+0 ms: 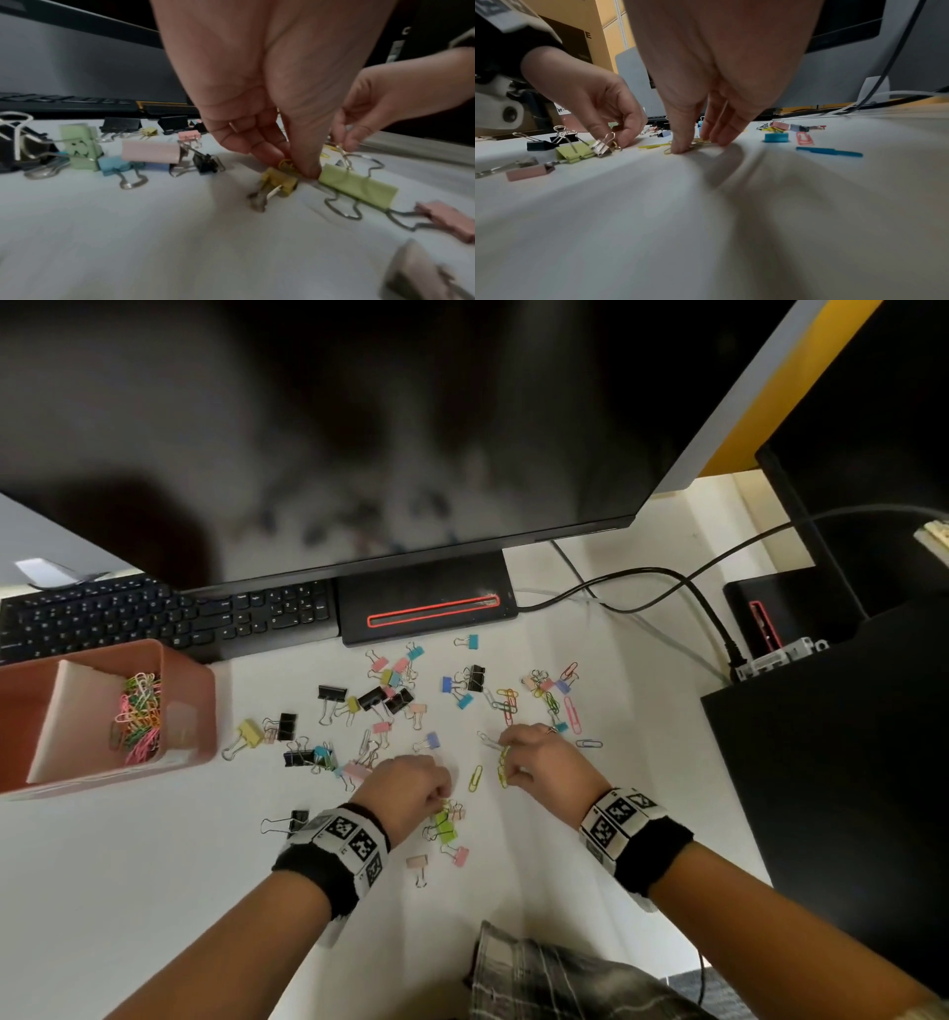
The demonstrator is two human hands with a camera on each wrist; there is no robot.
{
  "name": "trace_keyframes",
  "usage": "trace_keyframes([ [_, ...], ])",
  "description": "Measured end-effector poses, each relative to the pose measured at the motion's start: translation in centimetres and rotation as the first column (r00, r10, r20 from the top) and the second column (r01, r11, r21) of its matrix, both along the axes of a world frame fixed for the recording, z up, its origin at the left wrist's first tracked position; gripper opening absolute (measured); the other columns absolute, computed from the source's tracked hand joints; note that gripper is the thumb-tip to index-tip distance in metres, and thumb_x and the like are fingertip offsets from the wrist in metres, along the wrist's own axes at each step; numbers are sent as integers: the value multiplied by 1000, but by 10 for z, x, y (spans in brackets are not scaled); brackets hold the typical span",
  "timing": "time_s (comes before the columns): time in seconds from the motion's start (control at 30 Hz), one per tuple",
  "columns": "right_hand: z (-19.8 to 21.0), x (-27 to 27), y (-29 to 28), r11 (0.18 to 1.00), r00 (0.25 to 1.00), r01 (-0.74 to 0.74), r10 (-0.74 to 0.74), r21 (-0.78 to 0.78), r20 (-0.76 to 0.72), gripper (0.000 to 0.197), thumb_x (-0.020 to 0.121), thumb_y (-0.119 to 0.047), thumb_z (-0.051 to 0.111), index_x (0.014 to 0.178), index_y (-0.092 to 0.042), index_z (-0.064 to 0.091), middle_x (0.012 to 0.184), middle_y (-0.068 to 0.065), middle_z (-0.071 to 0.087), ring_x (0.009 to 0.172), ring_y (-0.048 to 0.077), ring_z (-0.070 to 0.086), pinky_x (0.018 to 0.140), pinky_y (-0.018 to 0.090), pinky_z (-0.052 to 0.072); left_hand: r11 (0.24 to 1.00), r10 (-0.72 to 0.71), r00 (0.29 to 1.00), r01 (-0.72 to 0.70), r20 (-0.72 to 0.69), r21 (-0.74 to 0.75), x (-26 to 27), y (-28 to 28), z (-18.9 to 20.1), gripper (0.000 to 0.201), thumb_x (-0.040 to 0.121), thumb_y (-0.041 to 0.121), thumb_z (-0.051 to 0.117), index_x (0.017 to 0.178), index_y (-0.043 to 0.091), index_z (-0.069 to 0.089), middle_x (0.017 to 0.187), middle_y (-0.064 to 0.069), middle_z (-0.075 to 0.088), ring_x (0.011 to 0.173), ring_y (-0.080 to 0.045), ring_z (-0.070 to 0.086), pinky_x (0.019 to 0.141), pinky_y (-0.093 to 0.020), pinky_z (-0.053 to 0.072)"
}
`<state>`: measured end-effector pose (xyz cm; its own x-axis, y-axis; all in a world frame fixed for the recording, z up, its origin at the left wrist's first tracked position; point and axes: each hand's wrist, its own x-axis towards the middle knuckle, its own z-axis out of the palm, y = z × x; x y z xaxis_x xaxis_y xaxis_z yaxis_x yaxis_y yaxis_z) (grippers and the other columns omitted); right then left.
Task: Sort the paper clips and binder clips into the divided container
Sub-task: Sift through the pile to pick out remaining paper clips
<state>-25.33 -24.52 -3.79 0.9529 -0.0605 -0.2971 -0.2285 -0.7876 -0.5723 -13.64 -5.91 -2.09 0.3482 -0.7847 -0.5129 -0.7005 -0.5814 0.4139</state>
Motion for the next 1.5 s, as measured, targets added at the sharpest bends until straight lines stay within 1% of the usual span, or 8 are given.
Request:
trace_keyframes([
  [0.13, 1, 7, 3, 1000, 1000, 14, -14, 10, 2, 10, 85, -5, 55, 78, -5, 61, 88, 9, 62, 86, 22, 51, 80, 38, 47, 1000, -3, 999, 3, 36, 8, -5, -3, -3, 10, 87, 23, 56, 89, 16, 63, 97, 0, 56, 88, -20, 57, 82, -34, 47],
  [0.3, 5, 7, 2, 998, 999, 51, -52, 49, 16, 8, 86, -10, 60, 87, -3, 64, 101, 8, 59, 88, 21, 55, 83, 32, 47, 1000, 19, 999, -19, 48, 4, -7, -3, -5, 9, 89, 17, 48, 87, 14, 57, 85, 3, 44, 83, -21, 54, 75, -31, 44],
  [0.47, 2, 2, -3, 986, 989, 146, -148, 81, 13, 18, 84, -4, 62, 101, -6, 64, 104, 6, 61, 86, 12, 51, 84, 27, 47, 994, 110, 993, -111, -28, -18, -9, -2, -4, 16, 92, 15, 44, 103, 13, 55, 99, -3, 58, 92, -23, 56, 81, -33, 46],
  [0.6, 5, 4, -5, 972, 976, 217, -217, 84, -17, 28, 86, -1, 56, 111, -8, 64, 108, 9, 64, 97, 21, 59, 84, 19, 39, 968, 208, 973, -219, -100, -125, -7, -8, 0, 12, 90, 14, 50, 96, 13, 60, 90, 0, 58, 87, -18, 58, 79, -24, 45],
  [0.83, 8, 14, -6, 967, 961, 254, -251, 17, -115, 23, 85, -3, 53, 102, -7, 68, 100, 14, 68, 94, 27, 62, 87, 35, 49, 926, 362, 918, -374, -163, -52, -17, -41, -4, 29, 85, 20, 61, 111, 12, 52, 93, -5, 68, 86, -18, 61, 77, -25, 47],
  [1.13, 9, 13, -9, 988, 970, 150, -152, -27, -190, 21, 86, -6, 53, 102, -7, 67, 101, 12, 64, 92, 26, 61, 84, 29, 48, 952, 273, 962, -272, -15, -138, -14, -41, -14, 14, 87, 3, 50, 91, 8, 63, 91, 0, 38, 84, -17, 45, 71, -22, 37],
  [1.3, 15, 16, -20, 950, 956, 289, -281, 119, -80, 38, 87, -15, 59, 124, -19, 52, 77, -1, 65, 68, 13, 57, 73, 25, 49, 931, 278, 955, -293, -100, -217, -6, -30, -9, 14, 86, 3, 54, 94, 7, 64, 87, -4, 56, 85, -18, 53, 73, -19, 36],
  [1.5, 3, 51, -24, 952, 943, 304, -304, -16, -135, 41, 85, -11, 58, 126, -15, 52, 80, 10, 68, 89, 29, 61, 92, 38, 45, 813, 487, 859, -512, -158, -277, -2, -9, 2, 13, 81, 13, 67, 91, 12, 59, 75, 1, 60, 65, -4, 53, 58, -3, 37],
])
